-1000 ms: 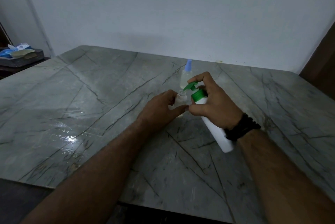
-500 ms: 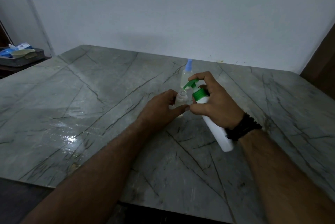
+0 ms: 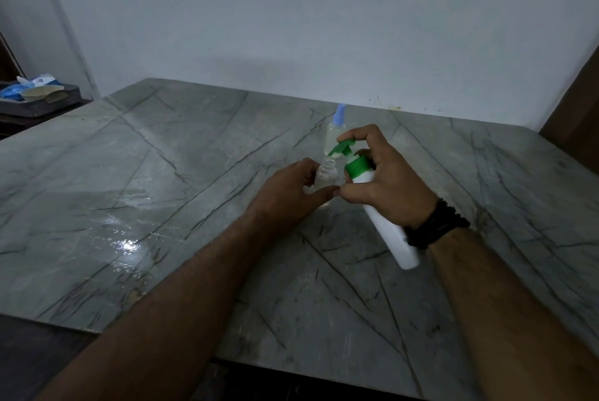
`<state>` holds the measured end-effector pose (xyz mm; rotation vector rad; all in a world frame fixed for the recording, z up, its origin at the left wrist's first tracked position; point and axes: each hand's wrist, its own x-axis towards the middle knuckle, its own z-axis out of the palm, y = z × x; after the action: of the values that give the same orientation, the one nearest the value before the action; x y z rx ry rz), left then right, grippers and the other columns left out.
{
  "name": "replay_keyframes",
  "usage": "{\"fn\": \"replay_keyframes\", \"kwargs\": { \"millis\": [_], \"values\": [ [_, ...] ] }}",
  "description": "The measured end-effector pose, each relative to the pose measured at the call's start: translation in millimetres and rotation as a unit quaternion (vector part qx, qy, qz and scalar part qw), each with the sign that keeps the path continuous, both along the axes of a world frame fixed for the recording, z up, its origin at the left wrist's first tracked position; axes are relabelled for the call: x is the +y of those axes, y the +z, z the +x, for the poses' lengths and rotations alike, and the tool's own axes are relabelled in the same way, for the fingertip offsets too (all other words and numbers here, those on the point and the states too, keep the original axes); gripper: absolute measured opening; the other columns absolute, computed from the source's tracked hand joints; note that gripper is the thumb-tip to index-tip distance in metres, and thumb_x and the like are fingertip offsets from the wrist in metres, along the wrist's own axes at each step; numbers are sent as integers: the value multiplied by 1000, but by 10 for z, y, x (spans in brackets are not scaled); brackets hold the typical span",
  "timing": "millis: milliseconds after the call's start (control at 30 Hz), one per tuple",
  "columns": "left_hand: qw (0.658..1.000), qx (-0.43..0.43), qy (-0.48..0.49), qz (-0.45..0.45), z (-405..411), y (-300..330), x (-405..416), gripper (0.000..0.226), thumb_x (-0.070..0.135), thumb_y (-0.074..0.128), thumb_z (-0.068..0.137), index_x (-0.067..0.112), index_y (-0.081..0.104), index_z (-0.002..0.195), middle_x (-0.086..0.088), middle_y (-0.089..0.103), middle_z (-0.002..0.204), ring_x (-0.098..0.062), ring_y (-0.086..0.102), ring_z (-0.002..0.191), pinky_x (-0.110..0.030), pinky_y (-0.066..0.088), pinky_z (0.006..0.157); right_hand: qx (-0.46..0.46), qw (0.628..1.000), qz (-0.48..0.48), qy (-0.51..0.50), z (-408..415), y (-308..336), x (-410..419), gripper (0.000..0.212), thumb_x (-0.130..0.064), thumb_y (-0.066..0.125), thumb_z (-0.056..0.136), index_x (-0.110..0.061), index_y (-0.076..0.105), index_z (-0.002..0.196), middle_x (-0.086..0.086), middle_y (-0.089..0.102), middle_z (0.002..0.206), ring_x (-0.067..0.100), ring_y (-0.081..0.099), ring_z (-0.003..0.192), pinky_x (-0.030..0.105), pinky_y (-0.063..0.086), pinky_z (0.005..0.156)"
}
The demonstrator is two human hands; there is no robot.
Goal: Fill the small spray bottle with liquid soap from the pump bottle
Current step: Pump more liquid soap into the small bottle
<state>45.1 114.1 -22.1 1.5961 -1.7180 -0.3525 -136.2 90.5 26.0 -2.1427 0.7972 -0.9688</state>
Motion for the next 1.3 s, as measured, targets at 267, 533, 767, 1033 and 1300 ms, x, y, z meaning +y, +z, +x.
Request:
{"fn": "replay_keyframes", "kwargs": {
  "millis": [267,533,767,1033,1300],
  "values": [
    [1000,-6,-2,0,-8,11,15,46,53,65,81,25,56,116,4,63,112,-9,58,95,-26,48,80,-1,1000,3,-5,0,-11,-9,67,-8,76,66,-22,46,124,-7,62,89,5,62,71,23,51,65],
    [1000,1,-12,-11,-11,33,51,45,49,67,82,22,58,116,3,64,111,-11,59,96,-30,50,82,-3,1000,15,1,-8,14,15,65,-17,71,62,-18,45,122,-6,61,88,4,60,70,23,50,66],
    [1000,2,-6,-13,-9,17,43,43,52,67,81,24,58,113,7,63,107,-8,59,93,-24,47,76,-4,1000,3,6,-16,-2,-3,67,1,75,70,-19,46,127,-7,60,89,12,61,73,30,52,67],
    [1000,13,-15,-20,-4,12,37,42,50,68,81,24,58,112,7,65,107,-8,59,93,-26,49,79,2,1000,7,1,-22,9,-3,62,4,75,72,-15,45,123,-3,60,90,14,60,74,31,51,69],
    [1000,6,-10,-13,8,-11,5,43,53,66,80,25,58,113,6,65,108,-7,59,92,-25,48,78,5,1000,14,-2,4,18,8,65,-10,74,65,-20,46,123,-4,61,90,12,61,73,25,49,65]
  ]
}}
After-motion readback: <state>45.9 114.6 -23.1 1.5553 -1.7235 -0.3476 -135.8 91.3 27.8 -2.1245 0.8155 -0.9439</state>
